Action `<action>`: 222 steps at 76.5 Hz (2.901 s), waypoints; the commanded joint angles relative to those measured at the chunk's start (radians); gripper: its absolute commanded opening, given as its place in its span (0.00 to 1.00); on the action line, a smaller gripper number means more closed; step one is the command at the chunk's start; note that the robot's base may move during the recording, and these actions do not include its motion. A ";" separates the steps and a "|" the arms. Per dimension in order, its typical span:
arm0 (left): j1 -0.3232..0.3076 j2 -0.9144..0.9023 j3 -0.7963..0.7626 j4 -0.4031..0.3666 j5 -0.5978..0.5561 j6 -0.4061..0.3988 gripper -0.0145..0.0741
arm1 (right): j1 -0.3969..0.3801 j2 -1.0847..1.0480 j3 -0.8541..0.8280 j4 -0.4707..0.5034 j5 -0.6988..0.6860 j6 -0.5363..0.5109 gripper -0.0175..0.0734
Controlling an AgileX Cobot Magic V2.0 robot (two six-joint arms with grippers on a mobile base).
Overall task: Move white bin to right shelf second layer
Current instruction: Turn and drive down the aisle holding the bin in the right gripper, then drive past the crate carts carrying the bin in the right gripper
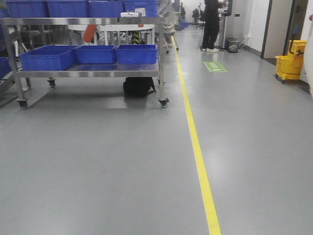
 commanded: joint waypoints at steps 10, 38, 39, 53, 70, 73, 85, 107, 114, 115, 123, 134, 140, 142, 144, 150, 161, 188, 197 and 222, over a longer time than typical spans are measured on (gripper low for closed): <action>-0.001 -0.016 0.037 0.000 -0.087 -0.005 0.26 | -0.005 0.006 -0.031 0.009 -0.085 -0.004 0.25; -0.001 -0.016 0.037 0.000 -0.087 -0.005 0.26 | -0.005 0.006 -0.031 0.009 -0.085 -0.004 0.25; -0.001 -0.016 0.037 0.000 -0.087 -0.005 0.26 | -0.005 0.006 -0.031 0.009 -0.085 -0.004 0.25; -0.001 -0.016 0.037 0.000 -0.087 -0.005 0.26 | -0.005 0.006 -0.031 0.009 -0.085 -0.004 0.25; -0.001 -0.016 0.037 0.000 -0.087 -0.005 0.26 | -0.005 0.006 -0.031 0.009 -0.085 -0.004 0.25; -0.001 -0.016 0.037 0.000 -0.087 -0.005 0.26 | -0.005 0.006 -0.031 0.009 -0.085 -0.004 0.25; -0.001 -0.016 0.037 0.000 -0.087 -0.005 0.26 | -0.005 0.006 -0.031 0.009 -0.085 -0.004 0.25; -0.001 -0.016 0.037 0.000 -0.087 -0.005 0.26 | -0.005 0.006 -0.031 0.009 -0.085 -0.004 0.25; -0.001 -0.016 0.037 0.000 -0.087 -0.005 0.26 | -0.005 0.006 -0.031 0.009 -0.085 -0.004 0.25; -0.001 -0.016 0.037 0.000 -0.087 -0.005 0.26 | -0.005 0.006 -0.031 0.009 -0.085 -0.004 0.25; -0.001 -0.016 0.037 0.000 -0.087 -0.005 0.26 | -0.005 0.006 -0.031 0.009 -0.085 -0.004 0.25; -0.001 -0.016 0.037 0.000 -0.087 -0.005 0.26 | -0.005 0.006 -0.031 0.009 -0.086 -0.004 0.25; -0.001 -0.016 0.037 0.000 -0.087 -0.005 0.26 | -0.005 0.006 -0.031 0.009 -0.086 -0.004 0.25; -0.001 -0.016 0.037 0.000 -0.087 -0.005 0.26 | -0.005 0.006 -0.031 0.009 -0.086 -0.004 0.25; -0.001 -0.016 0.037 0.000 -0.087 -0.005 0.26 | -0.005 0.006 -0.031 0.009 -0.086 -0.004 0.25; -0.001 -0.016 0.037 0.000 -0.087 -0.005 0.26 | -0.005 0.006 -0.031 0.009 -0.086 -0.004 0.25; -0.001 -0.016 0.037 0.000 -0.087 -0.005 0.26 | -0.005 0.006 -0.031 0.009 -0.086 -0.004 0.25; -0.001 -0.016 0.037 0.000 -0.087 -0.005 0.26 | -0.005 0.006 -0.031 0.009 -0.085 -0.004 0.25; -0.001 -0.016 0.037 0.000 -0.087 -0.005 0.26 | -0.005 0.006 -0.031 0.009 -0.085 -0.004 0.25; -0.001 -0.016 0.037 0.000 -0.087 -0.005 0.26 | -0.005 0.006 -0.031 0.009 -0.085 -0.004 0.25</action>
